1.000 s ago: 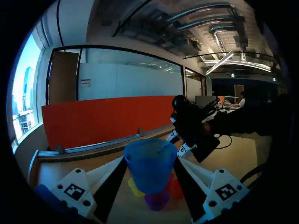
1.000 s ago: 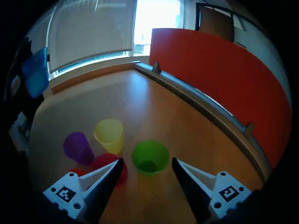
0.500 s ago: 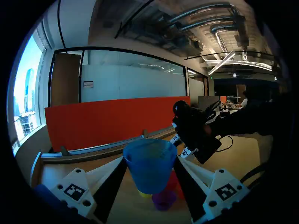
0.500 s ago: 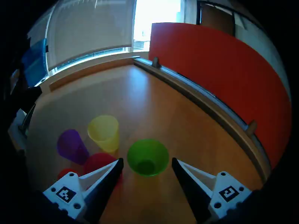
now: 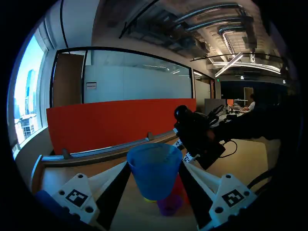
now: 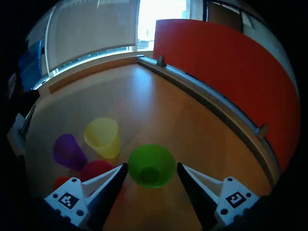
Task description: Pour water
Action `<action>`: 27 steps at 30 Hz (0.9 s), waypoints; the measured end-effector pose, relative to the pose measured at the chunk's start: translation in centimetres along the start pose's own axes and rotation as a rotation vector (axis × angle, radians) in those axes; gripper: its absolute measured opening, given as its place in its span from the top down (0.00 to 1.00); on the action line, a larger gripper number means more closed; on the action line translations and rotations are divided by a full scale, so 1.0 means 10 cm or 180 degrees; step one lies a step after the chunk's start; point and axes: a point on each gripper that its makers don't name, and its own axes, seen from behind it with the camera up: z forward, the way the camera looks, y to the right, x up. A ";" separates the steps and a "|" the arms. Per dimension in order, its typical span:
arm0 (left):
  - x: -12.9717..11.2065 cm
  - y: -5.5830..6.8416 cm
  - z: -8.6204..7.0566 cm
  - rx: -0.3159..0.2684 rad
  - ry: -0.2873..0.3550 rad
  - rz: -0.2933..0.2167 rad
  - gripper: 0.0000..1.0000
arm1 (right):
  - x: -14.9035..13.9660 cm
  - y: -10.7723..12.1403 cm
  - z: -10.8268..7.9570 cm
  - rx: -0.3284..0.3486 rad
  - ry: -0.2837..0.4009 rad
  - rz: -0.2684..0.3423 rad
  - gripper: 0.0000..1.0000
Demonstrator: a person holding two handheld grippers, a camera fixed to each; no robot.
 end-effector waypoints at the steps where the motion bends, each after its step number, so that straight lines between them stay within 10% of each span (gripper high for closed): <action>1: -0.01 0.00 0.00 0.0002 -0.0003 -0.0002 0.16 | 0.01 0.00 0.01 0.0005 0.0000 0.0012 0.00; 27: -0.08 -0.05 0.01 0.0009 -0.0013 -0.0033 0.16 | -0.01 0.00 0.06 0.0015 -0.0157 0.0001 0.00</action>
